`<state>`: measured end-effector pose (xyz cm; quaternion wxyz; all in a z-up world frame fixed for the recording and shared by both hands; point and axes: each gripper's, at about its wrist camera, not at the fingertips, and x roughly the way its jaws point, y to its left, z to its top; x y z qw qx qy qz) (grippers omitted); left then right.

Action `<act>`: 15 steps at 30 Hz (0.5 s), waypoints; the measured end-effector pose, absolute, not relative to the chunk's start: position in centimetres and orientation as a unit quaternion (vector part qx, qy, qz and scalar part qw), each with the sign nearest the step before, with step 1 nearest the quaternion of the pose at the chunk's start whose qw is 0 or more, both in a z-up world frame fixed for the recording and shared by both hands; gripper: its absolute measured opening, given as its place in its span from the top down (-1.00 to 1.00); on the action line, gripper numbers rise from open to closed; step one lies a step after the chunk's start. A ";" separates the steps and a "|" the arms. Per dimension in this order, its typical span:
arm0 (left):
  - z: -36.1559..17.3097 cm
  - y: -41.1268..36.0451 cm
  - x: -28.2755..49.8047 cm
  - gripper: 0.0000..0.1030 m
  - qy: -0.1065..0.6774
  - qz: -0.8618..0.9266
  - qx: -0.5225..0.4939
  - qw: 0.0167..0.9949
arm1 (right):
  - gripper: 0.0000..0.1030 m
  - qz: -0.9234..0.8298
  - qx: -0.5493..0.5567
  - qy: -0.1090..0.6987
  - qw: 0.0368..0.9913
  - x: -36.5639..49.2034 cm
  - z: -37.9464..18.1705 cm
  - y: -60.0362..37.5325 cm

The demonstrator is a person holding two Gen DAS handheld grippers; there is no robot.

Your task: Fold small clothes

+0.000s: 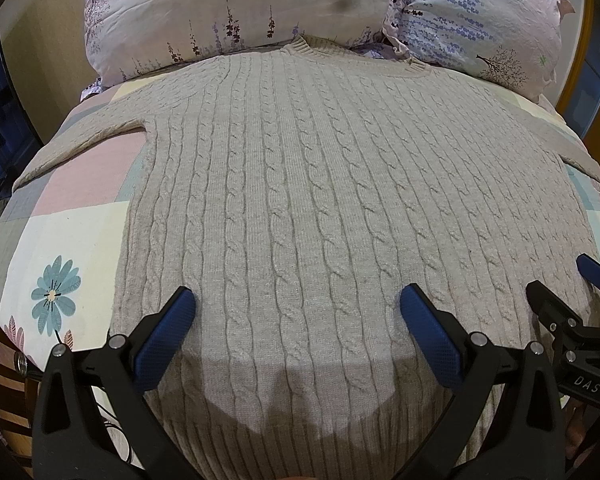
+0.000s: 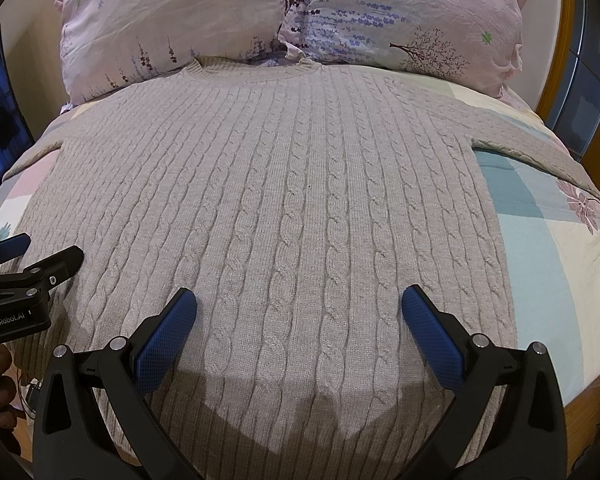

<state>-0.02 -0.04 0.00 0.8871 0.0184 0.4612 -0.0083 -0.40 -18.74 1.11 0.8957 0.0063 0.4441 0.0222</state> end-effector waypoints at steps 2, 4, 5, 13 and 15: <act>0.0 0.0 0.0 -0.97 0.461 -0.008 0.018 0.887 | -0.97 0.022 0.006 0.444 0.896 -0.4 1.1 -18.7; 0.0 0.0 0.0 -0.97 0.461 -0.009 0.018 0.887 | -0.97 0.022 0.006 0.444 0.896 -0.5 1.1 -18.7; 0.0 0.0 0.0 -0.97 0.461 -0.008 0.018 0.887 | -0.97 0.022 0.006 0.444 0.896 -0.5 1.1 -18.6; 0.0 -0.3 0.1 -0.97 0.466 -0.011 0.023 0.884 | -0.97 0.061 0.021 0.476 0.877 0.6 1.6 -19.5; 0.0 -0.3 0.2 -0.97 0.470 -0.016 0.023 0.882 | -0.97 0.068 0.068 0.464 0.881 1.5 3.0 -22.5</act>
